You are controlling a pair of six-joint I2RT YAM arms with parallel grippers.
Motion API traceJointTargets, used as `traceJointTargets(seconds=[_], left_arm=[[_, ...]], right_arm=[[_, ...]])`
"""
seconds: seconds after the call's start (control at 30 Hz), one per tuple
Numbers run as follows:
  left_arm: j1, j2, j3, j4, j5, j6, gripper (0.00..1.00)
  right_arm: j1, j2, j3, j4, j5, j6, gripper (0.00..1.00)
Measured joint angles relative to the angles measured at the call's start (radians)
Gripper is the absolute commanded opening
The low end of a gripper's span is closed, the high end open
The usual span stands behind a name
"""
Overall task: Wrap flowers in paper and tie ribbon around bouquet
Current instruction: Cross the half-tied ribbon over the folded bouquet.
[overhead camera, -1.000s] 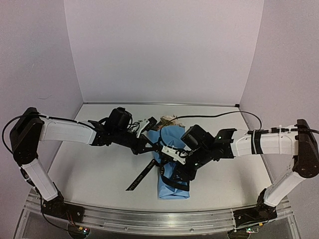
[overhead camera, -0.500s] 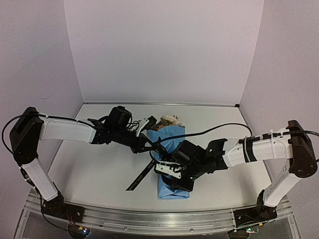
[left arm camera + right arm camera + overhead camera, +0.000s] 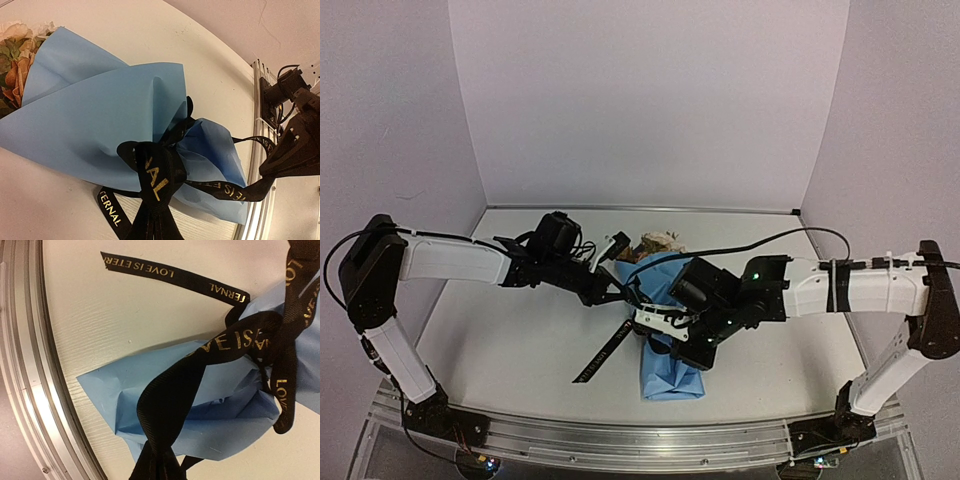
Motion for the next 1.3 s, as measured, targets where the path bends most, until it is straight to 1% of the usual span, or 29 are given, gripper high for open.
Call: traceJointTargets(seconds=[0.17,0.3,0.43,0.53,0.63,0.73,0.83,0.9,1.03,1.17,1.23,1.3], left_arm=[[0.002,0.000,-0.002,0.000,0.001,0.001,0.00],[0.002,-0.001,-0.002,0.000,0.003,0.004,0.00],[0.002,-0.011,-0.008,0.002,0.010,0.005,0.00],[0.002,-0.033,-0.031,0.011,0.019,0.000,0.00],[0.002,-0.071,-0.086,0.044,0.030,-0.017,0.01],[-0.009,-0.122,-0.167,0.072,0.033,-0.037,0.04],[-0.045,-0.159,-0.246,0.116,0.019,-0.057,0.08],[-0.075,-0.174,-0.294,0.143,0.000,-0.075,0.14],[-0.126,-0.197,-0.369,0.186,-0.055,-0.118,0.18],[-0.132,-0.270,-0.417,0.210,-0.140,-0.156,0.24],[-0.131,-0.342,-0.432,0.212,-0.188,-0.166,0.30],[-0.130,-0.410,-0.430,0.215,-0.220,-0.159,0.32]], right_arm=[[-0.036,-0.010,0.042,-0.083,0.023,-0.012,0.00],[-0.107,-0.010,0.057,-0.142,0.036,-0.038,0.00],[-0.162,-0.007,0.092,-0.192,0.091,-0.093,0.00],[-0.168,0.014,0.123,-0.206,0.131,-0.117,0.00],[-0.167,0.042,0.131,-0.202,0.132,-0.100,0.00],[-0.167,0.061,0.114,-0.164,0.131,-0.039,0.00],[-0.166,0.063,0.078,-0.108,0.135,0.042,0.00],[-0.164,0.063,0.046,-0.056,0.140,0.100,0.00],[-0.153,0.063,-0.012,0.020,0.154,0.187,0.00],[-0.141,0.061,-0.048,0.077,0.153,0.217,0.00],[-0.138,0.060,-0.067,0.098,0.153,0.220,0.00],[-0.137,0.052,-0.083,0.117,0.151,0.220,0.00]])
